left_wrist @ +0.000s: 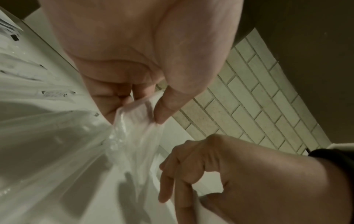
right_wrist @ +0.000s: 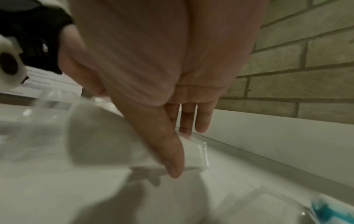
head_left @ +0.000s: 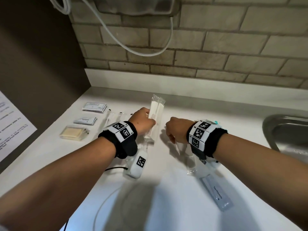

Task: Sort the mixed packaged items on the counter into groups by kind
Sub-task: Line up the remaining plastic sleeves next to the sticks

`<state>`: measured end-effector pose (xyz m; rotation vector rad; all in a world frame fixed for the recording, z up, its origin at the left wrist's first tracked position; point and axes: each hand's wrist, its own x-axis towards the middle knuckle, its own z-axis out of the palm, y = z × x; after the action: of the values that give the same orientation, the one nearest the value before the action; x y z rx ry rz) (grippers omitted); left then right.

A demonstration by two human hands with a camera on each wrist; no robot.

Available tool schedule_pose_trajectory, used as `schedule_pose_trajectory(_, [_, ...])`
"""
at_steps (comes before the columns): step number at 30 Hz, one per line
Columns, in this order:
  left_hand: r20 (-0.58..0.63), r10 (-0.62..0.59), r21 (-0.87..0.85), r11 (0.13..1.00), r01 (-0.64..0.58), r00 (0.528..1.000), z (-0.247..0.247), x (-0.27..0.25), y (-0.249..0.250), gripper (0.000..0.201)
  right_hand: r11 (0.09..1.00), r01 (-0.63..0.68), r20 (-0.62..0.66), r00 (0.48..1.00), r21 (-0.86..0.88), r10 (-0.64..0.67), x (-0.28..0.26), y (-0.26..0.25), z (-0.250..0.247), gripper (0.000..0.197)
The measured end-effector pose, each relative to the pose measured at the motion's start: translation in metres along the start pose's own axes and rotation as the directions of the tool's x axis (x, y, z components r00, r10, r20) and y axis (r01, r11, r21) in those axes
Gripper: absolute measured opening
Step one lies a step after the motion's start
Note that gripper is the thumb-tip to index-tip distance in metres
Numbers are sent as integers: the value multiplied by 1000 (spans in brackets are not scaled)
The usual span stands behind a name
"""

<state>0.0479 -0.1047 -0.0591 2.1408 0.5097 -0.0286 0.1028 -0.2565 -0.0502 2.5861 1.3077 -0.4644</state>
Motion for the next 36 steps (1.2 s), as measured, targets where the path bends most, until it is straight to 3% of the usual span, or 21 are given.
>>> schedule_pose_trajectory(2, [18, 11, -1, 1000, -11, 1000, 1, -2, -1, 42, 999, 6, 39, 999, -46, -4, -1, -5, 7, 18])
schedule_pose_trajectory(5, [23, 30, 8, 1000, -30, 999, 0, -4, -3, 37, 1000, 11, 56, 998, 7, -11, -5, -6, 12, 25])
schedule_pose_trajectory(10, [27, 27, 31, 999, -28, 999, 0, -9, -5, 24, 978, -68, -60, 995, 198, 82, -13, -2, 5, 48])
schedule_pose_trajectory(14, [58, 44, -29, 999, -43, 997, 3, -15, 2, 26, 869, -160, -221, 931, 467, 290, -10, 1, 0, 49])
schedule_pose_trajectory(17, [83, 74, -84, 994, -67, 994, 6, -20, 8, 26, 781, -188, -186, 914, 595, 362, -12, 3, -2, 56])
schedule_pose_trajectory(20, [103, 91, -114, 990, -79, 991, 9, -23, 10, 27, 725, -199, -158, 906, 659, 393, -14, 2, 1, 42])
schedule_pose_trajectory(23, [144, 105, -128, 988, -87, 984, 13, -25, 9, 13, 623, -130, -173, 899, 772, 402, -17, 2, 3, 17])
schedule_pose_trajectory(25, [153, 117, -128, 987, -98, 981, 16, -23, 6, 14, 572, -87, -183, 899, 815, 398, -22, 1, 2, 22])
schedule_pose_trajectory(30, [-93, 211, -139, 965, -223, 973, 8, -18, 2, 17, 592, -102, -207, 878, 799, 431, -31, 2, 2, 25])
schedule_pose_trajectory(33, [-107, 241, -243, 934, -261, 965, 2, -19, 8, 21, 611, -135, -238, 839, 780, 489, -33, 6, 1, 26])
schedule_pose_trajectory(36, [-84, 230, -350, 904, -245, 969, -3, -22, 18, 21, 561, -131, -256, 790, 817, 557, -37, 6, -3, 24])
